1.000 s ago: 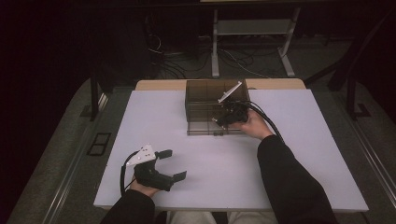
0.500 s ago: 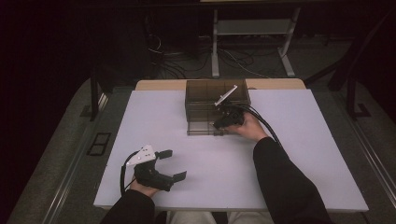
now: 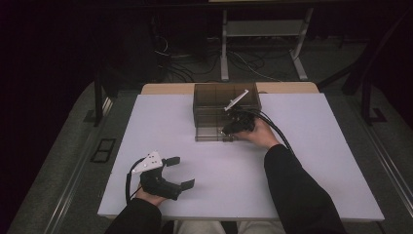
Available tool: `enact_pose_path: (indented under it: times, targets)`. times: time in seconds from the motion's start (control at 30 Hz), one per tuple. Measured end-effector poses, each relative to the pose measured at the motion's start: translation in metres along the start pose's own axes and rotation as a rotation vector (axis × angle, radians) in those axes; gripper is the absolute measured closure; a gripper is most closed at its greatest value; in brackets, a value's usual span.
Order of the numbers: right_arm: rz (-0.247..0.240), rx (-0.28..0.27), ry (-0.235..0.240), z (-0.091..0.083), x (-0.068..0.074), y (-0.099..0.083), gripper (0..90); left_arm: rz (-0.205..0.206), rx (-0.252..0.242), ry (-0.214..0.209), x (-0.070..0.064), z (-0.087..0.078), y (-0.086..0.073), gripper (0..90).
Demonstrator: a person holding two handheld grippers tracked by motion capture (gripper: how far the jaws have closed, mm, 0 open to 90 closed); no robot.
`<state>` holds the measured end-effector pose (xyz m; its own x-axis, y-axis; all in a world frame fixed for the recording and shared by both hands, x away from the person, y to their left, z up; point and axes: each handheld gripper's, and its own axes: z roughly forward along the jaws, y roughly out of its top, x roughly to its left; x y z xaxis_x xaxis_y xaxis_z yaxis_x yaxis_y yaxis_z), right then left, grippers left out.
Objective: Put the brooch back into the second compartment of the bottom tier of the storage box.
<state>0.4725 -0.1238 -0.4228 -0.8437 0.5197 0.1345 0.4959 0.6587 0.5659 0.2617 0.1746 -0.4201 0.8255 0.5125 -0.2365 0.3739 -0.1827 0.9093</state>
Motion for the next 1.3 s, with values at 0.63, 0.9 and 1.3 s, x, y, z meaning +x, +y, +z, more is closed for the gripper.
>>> enact_pose_path:
  times: [0.63, 0.9, 1.3]
  targets:
    - [0.008, -0.043, -0.014, -0.031, 0.011, -0.001, 49.3, -0.001, -0.001, 0.001, 0.0, 0.0, 0.0, 0.0]
    - [0.038, -0.081, -0.018, -0.05, 0.012, -0.005, 34.6, -0.001, -0.002, -0.001, 0.0, 0.0, 0.0, 0.0]
    - [0.099, -0.123, -0.016, -0.075, 0.013, -0.024, 9.3, -0.001, -0.002, -0.002, 0.0, 0.0, 0.0, 0.0]
